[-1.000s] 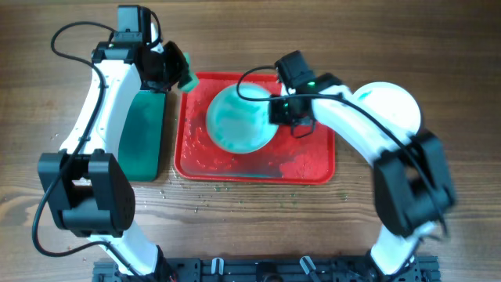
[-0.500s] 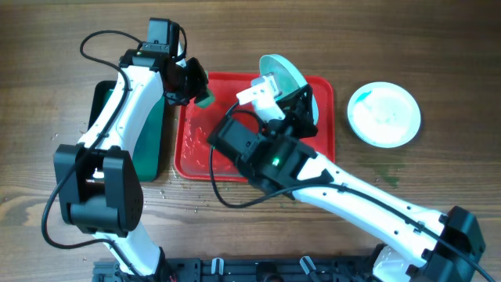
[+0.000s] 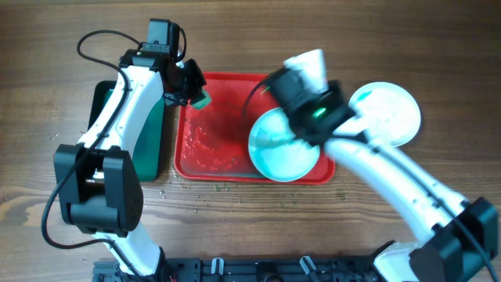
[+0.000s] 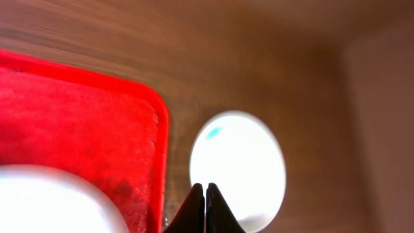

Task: Clean dirty plates on tray and stack at the side
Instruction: 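Lift the plate with the right gripper and stack it on the right pile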

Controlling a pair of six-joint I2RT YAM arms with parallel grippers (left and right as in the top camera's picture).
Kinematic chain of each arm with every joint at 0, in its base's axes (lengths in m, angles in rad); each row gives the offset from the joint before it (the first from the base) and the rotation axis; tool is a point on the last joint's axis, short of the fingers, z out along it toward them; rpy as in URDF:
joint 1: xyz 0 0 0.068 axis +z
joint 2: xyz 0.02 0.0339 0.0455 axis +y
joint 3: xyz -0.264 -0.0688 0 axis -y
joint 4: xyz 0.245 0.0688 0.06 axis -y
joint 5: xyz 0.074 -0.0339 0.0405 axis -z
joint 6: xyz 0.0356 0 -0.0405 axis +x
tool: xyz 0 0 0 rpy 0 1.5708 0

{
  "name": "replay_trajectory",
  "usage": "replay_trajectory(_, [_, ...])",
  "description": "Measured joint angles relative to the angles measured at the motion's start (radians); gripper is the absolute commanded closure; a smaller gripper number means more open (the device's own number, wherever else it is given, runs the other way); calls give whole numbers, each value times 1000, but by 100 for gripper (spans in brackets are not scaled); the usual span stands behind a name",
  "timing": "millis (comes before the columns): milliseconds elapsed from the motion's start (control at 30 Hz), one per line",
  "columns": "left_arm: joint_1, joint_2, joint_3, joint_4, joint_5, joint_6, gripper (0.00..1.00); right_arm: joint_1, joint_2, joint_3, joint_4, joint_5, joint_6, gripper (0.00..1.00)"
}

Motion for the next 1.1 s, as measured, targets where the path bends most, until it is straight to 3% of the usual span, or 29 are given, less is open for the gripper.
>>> replay_trajectory(133, [0,0,0,-8,-5,0,96,-466,-2,0,11,-517,64,93])
replay_trajectory(167, [0,0,0,-8,-6,0,96,-596,-2,0,13,-667,42,81])
replay_trajectory(200, [0,0,0,-8,-8,0,96,-627,-2,0,13,-732,27,75])
replay_trajectory(300, [0,0,0,-8,-8,0,96,-583,-2,0,-35,-890,-48,61])
replay_trajectory(500, [0,0,0,-8,-8,0,96,-414,107,-5,-214,-990,-160,58])
replay_trajectory(633, [0,0,0,-7,-8,0,96,-361,176,-127,-162,-1017,-181,59])
replay_trajectory(767, [0,0,0,-15,-8,0,96,-342,185,-292,18,-1055,-179,59])
replay_trajectory(833, [0,0,0,-16,-8,0,96,-343,185,-359,85,-1090,-176,72])
replay_trajectory(867, [0,0,0,-16,-8,0,96,-343,182,-370,123,-1119,-173,92])
replay_trajectory(900, [0,0,0,-16,-8,0,96,-343,182,-377,142,-1130,-171,96])
replay_trajectory(1100, [0,0,0,-12,-8,0,96,-357,175,-356,136,-1194,-143,96])
